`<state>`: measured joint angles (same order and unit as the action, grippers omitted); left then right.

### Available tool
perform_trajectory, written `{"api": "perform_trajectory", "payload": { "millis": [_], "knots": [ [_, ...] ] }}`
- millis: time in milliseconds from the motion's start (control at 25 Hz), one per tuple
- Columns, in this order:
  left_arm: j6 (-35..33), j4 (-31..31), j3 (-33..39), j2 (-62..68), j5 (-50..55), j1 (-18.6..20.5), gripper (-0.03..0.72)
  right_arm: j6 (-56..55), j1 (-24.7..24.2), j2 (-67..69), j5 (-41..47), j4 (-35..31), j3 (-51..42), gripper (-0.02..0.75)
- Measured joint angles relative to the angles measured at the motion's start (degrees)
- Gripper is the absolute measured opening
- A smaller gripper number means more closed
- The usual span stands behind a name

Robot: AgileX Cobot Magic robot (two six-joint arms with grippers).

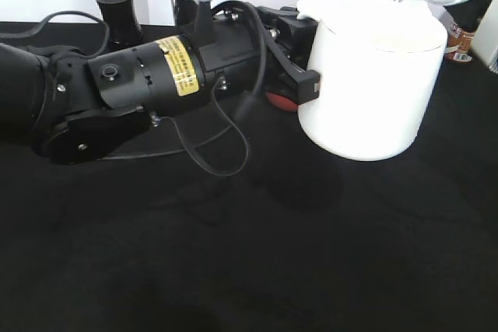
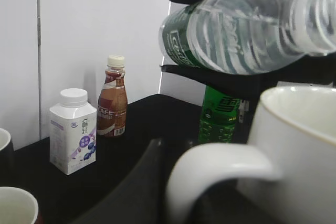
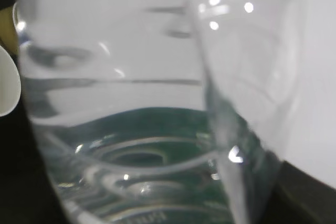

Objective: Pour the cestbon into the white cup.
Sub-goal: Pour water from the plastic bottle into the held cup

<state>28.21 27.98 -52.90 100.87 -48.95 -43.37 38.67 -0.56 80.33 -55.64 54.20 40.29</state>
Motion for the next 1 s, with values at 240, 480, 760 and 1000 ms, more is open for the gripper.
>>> {"api": "perform_trajectory", "payload": {
  "millis": [240, 480, 760, 1000],
  "knots": [
    [0.00, 0.00, 0.00, 0.00, 0.42, 0.00, 0.073, 5.80, 0.00, 0.00, -0.29, -0.36, 0.00, 0.498],
    [0.00, 0.00, 0.00, 0.00, 0.42, 0.00, 0.073, 7.34, 0.00, 0.00, -0.41, -1.02, 1.43, 0.498],
    [0.00, 0.27, 0.00, 0.00, 0.42, 0.00, 0.073, 11.28, 0.00, -0.05, -3.29, -2.50, 1.75, 0.498],
    [0.00, 0.39, 0.00, 0.00, 0.46, 0.00, 0.073, 14.61, 0.00, -0.05, -3.35, -3.49, 1.75, 0.498]
  ]
}}
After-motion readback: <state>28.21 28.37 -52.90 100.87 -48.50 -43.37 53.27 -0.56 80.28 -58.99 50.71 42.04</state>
